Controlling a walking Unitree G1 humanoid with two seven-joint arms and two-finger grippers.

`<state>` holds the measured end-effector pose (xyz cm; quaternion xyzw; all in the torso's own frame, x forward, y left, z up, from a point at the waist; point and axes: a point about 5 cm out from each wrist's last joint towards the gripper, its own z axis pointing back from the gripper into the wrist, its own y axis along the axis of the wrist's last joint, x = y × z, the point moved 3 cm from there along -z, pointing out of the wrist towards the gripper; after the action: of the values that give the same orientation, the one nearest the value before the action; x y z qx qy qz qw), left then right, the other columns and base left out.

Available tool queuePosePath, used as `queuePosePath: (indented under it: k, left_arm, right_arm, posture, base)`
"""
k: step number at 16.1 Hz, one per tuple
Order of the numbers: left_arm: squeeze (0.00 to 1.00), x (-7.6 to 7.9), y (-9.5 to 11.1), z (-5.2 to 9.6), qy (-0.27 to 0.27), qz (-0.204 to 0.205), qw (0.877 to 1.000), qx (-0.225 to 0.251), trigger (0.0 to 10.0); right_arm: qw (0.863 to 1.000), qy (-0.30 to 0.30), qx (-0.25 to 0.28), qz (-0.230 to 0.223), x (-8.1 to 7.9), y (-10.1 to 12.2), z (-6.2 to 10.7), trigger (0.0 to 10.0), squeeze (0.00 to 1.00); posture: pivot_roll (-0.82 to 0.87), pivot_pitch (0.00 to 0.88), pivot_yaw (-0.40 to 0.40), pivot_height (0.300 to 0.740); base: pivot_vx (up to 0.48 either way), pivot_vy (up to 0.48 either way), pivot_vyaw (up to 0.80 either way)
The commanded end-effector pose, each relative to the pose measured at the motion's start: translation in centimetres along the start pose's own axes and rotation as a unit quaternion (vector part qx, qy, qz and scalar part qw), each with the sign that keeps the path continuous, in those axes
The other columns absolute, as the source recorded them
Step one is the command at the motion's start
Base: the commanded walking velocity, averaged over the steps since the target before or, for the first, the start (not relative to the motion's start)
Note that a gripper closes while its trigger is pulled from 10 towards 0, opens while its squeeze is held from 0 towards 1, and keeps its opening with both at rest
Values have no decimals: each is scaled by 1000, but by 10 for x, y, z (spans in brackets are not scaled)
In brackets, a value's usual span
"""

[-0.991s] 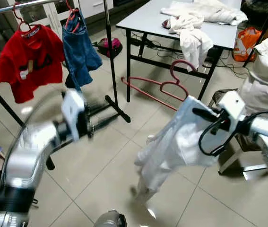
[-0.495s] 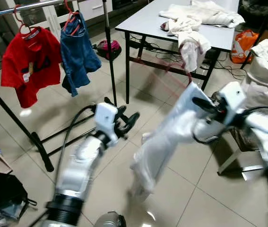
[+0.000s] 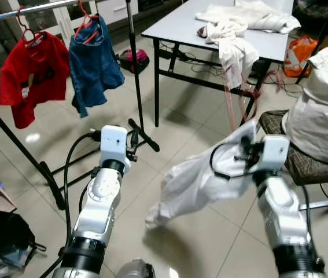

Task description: Hang hanger

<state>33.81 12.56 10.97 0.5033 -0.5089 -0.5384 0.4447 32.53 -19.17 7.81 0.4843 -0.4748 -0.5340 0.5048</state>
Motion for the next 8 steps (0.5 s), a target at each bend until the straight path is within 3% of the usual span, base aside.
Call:
queuePosePath:
  k: [1,2,3,6,8]
  left_arm:
    - [0,4,4,-4,-9,-3,1000,7,10000]
    - [0,6,6,-5,-17,6,1000,9,10000]
    - [0,14,12,-8,-39,22,999,19,10000]
    - [0,18,15,-13,-39,20,999,26,10000]
    - [0,23,14,-13,-46,16,998,26,10000]
  right_arm:
    - [1000,-9,24,11,1,12,-1,0,0]
    - [1000,-10,22,15,0,12,0,0,0]
    - [999,-5,25,22,0,16,-1,0,0]
    - [996,11,46,74,1,29,-4,0,0]
    - [997,5,36,71,4,29,-7,0,0]
  posture:
    - [-102,0,64,740]
    - [-103,0,67,740]
    - [-106,0,74,740]
    - [-111,0,81,740]
    - [-112,0,80,740]
  base:
    - [0,0,0]
    - [0,0,0]
    - [480,0,0]
    - [480,0,0]
    - [480,0,0]
